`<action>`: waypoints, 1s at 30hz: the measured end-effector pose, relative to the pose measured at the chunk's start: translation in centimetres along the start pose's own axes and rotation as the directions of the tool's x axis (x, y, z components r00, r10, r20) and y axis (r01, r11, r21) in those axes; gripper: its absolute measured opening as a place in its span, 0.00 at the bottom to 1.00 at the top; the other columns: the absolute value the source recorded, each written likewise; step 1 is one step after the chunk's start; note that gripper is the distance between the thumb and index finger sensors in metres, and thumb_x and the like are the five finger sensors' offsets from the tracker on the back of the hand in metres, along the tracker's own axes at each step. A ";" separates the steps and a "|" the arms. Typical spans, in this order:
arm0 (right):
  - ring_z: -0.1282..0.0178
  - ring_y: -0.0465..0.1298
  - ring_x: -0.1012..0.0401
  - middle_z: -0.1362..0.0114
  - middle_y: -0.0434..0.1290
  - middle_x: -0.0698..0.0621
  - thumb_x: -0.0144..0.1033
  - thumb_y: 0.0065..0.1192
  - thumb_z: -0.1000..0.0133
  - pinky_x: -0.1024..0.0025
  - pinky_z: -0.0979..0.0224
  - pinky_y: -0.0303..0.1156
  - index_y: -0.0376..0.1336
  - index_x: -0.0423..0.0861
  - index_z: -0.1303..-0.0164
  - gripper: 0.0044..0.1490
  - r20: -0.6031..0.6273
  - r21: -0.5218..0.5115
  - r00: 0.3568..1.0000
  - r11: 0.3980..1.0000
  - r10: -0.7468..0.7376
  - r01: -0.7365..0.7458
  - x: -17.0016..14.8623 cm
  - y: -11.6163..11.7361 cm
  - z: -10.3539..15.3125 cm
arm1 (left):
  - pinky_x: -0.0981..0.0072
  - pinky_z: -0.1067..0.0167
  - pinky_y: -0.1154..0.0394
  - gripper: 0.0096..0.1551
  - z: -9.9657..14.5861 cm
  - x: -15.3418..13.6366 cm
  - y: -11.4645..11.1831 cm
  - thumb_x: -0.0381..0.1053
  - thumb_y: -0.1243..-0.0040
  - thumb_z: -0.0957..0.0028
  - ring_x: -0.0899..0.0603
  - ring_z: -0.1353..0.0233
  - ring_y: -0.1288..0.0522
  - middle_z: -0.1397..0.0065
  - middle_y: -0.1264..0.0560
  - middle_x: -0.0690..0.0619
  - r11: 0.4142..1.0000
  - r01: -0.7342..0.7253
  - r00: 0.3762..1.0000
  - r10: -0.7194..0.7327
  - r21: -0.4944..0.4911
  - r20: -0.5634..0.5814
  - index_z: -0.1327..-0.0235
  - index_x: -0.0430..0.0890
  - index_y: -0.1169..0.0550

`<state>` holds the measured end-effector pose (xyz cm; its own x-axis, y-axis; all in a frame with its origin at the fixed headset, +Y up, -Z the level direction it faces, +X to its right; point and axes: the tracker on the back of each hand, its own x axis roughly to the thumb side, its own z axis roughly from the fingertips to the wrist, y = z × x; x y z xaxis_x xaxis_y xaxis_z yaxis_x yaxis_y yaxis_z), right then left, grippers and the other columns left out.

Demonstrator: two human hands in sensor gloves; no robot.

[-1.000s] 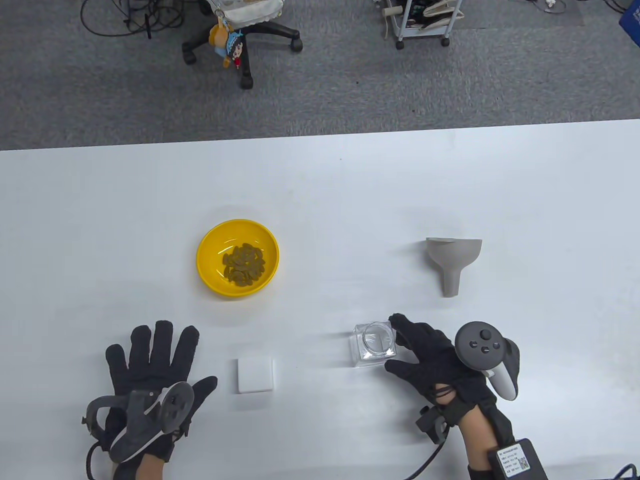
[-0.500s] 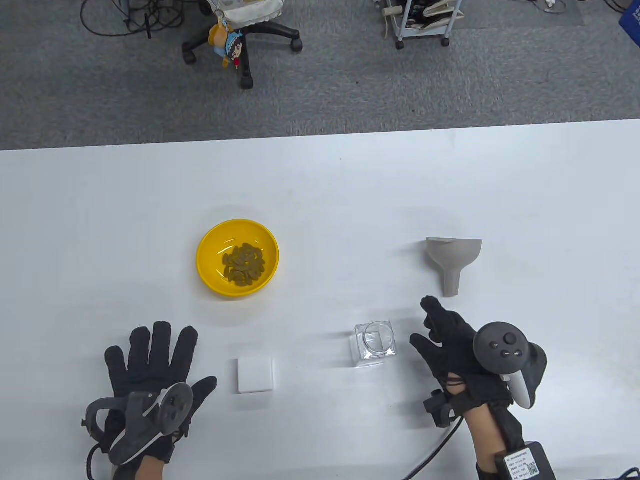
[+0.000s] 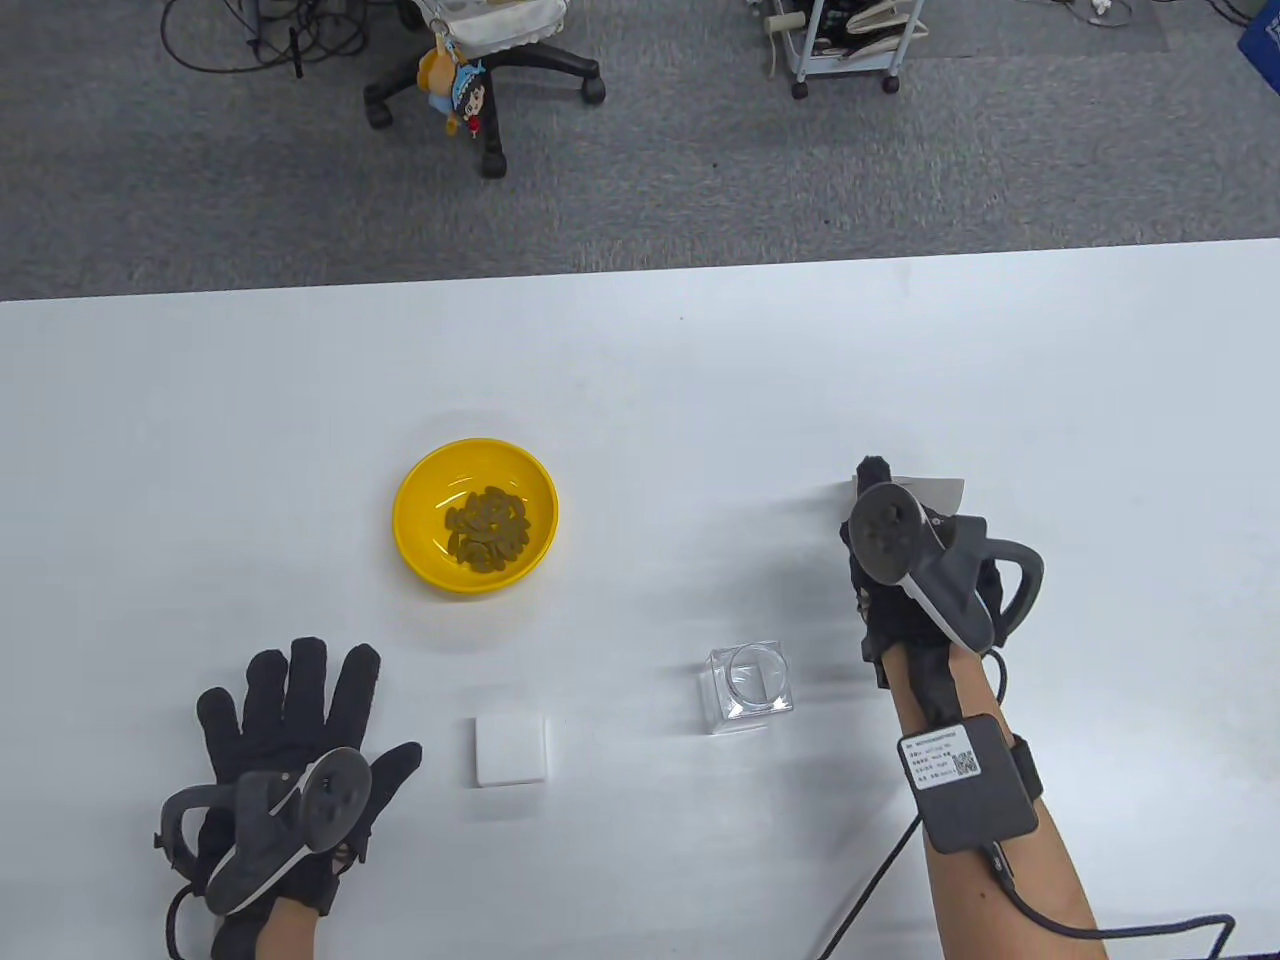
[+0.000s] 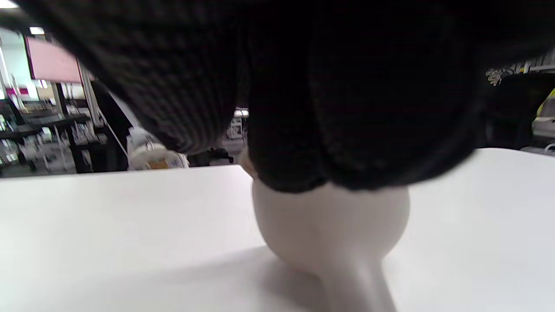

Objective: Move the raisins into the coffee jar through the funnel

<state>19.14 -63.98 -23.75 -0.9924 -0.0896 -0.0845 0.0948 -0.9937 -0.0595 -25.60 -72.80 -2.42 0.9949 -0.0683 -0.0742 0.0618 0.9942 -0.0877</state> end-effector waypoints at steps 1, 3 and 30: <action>0.83 0.86 0.58 0.69 0.90 0.49 0.50 0.83 0.56 0.62 0.78 0.82 0.69 0.54 0.32 0.41 -0.020 0.017 0.999 0.999 0.033 -0.033 0.2 0.2 -0.7 | 0.23 0.24 0.56 0.56 0.0 0.0 0.0 0.86 0.55 0.60 0.34 0.13 0.55 0.09 0.53 0.52 1.000 -0.004 1.000 0.004 0.000 0.000 0.20 0.68 0.55; 0.85 0.85 0.60 0.71 0.89 0.50 0.54 0.83 0.58 0.64 0.81 0.82 0.67 0.54 0.30 0.45 -0.048 0.048 0.997 0.997 0.061 -0.059 0.3 0.5 -1.5 | 0.23 0.24 0.56 0.56 -0.1 0.0 0.0 0.86 0.55 0.60 0.34 0.13 0.55 0.09 0.53 0.52 1.000 -0.003 1.000 0.003 0.001 0.003 0.20 0.68 0.55; 0.46 0.87 0.48 0.34 0.79 0.41 0.49 0.82 0.56 0.47 0.45 0.83 0.71 0.58 0.39 0.34 -0.002 -0.036 0.979 0.978 -0.206 0.205 -2.0 -1.4 1.3 | 0.23 0.24 0.57 0.58 -0.4 0.3 0.2 0.86 0.50 0.61 0.34 0.13 0.54 0.09 0.53 0.52 1.000 -0.025 0.999 0.025 0.001 0.030 0.20 0.68 0.54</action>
<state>20.85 -62.47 -22.22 -0.9905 0.1167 -0.0721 -0.1083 -0.9879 -0.1111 -25.30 -72.63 -2.91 0.9981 -0.0412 -0.0465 0.0371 0.9957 -0.0846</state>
